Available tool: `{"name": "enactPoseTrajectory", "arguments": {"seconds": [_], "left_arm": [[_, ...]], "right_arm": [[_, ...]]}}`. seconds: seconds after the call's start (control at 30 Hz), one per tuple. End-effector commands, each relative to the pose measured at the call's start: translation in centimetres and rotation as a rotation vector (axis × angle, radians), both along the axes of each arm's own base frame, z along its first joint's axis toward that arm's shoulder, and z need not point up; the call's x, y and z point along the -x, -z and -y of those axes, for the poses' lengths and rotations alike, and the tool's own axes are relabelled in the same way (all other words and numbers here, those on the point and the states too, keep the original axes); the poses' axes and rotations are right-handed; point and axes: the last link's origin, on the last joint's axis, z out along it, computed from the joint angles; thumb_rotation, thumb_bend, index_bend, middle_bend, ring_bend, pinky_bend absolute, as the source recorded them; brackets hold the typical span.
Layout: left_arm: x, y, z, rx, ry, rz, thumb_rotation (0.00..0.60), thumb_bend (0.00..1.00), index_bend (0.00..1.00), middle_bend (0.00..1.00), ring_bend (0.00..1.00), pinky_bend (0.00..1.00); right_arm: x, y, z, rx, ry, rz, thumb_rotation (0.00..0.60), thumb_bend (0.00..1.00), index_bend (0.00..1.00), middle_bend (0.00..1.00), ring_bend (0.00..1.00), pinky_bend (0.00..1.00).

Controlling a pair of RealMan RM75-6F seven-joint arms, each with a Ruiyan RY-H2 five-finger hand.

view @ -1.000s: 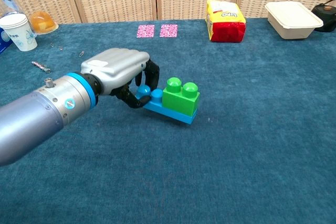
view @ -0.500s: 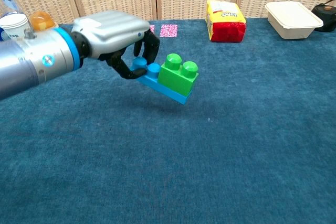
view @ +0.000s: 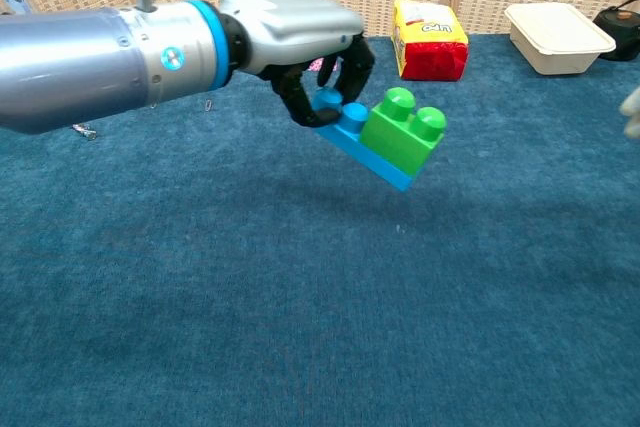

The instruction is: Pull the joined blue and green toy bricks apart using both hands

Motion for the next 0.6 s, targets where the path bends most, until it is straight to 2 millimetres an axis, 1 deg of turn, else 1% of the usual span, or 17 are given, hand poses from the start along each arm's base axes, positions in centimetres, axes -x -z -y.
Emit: {"name": "enactPoseTrajectory", "arguments": {"seconds": [0.03, 0.23, 0.43, 0.6], "left_arm": [[-1.9, 0.9, 0.3, 0.019, 0.023, -0.008, 0.6, 0.48, 0.72, 0.53, 0.46, 0.55], [-4.0, 2.4, 1.0, 0.031, 0.048, -0.037, 0.6, 0.48, 0.72, 0.53, 0.46, 0.55], [-5.4, 3.2, 1.4, 0.023, 0.051, -0.055, 0.6, 0.48, 0.72, 0.54, 0.46, 0.55], [-6.3, 3.9, 1.5, 0.031, 0.023, -0.058, 0.6, 0.48, 0.72, 0.54, 0.46, 0.55]], "right_arm": [[-0.8, 0.9, 1.0, -0.035, 0.001, 0.053, 0.6, 0.27, 0.38, 0.43, 0.48, 0.46], [-1.5, 1.7, 2.3, -0.087, 0.017, 0.093, 0.6, 0.27, 0.36, 0.42, 0.48, 0.46], [-1.7, 2.3, 3.0, -0.104, 0.02, 0.099, 0.6, 0.27, 0.35, 0.42, 0.48, 0.46], [-1.8, 3.0, 3.6, -0.117, 0.023, 0.058, 0.6, 0.27, 0.33, 0.4, 0.47, 0.43]]}}
